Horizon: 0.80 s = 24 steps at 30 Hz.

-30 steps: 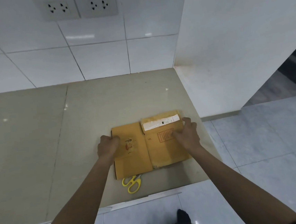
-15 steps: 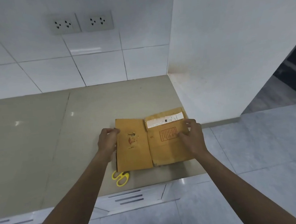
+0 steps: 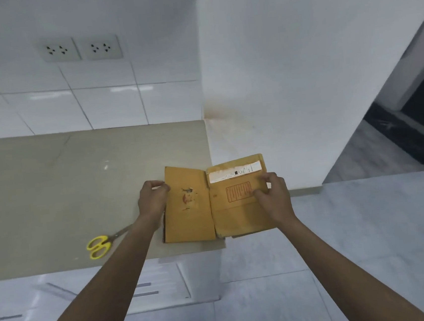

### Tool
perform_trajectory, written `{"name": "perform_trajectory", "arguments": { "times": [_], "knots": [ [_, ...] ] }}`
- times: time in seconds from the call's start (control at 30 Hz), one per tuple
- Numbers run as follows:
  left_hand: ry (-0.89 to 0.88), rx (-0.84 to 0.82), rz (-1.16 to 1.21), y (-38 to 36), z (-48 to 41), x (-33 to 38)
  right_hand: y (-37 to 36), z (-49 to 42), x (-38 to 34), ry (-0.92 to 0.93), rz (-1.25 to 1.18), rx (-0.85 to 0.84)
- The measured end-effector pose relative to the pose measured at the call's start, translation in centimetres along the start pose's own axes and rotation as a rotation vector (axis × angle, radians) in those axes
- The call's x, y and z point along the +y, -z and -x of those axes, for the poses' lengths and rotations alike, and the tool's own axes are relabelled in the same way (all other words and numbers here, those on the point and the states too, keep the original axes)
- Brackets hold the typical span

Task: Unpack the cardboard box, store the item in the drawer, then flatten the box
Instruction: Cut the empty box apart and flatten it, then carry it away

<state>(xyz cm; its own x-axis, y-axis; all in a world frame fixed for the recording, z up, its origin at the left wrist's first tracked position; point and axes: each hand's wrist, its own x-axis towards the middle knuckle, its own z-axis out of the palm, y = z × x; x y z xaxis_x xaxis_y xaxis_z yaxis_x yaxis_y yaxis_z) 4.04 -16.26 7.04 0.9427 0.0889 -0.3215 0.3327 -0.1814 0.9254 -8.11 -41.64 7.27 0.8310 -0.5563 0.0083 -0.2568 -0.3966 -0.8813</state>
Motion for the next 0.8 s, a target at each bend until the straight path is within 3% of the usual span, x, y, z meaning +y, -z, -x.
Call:
{"name": "perform_trajectory", "arguments": {
  "times": [0.4, 0.8],
  "knots": [
    [-0.036, -0.198, -0.088, -16.6, 5.6, 0.4, 14.6, -2.1, 9.1, -0.109, 0.039, 0.099],
    [0.135, -0.34, -0.15, -30.7, 0.1, -0.5, 18.3, -12.0, 18.6, -0.261, 0.165, 0.017]
  ]
}}
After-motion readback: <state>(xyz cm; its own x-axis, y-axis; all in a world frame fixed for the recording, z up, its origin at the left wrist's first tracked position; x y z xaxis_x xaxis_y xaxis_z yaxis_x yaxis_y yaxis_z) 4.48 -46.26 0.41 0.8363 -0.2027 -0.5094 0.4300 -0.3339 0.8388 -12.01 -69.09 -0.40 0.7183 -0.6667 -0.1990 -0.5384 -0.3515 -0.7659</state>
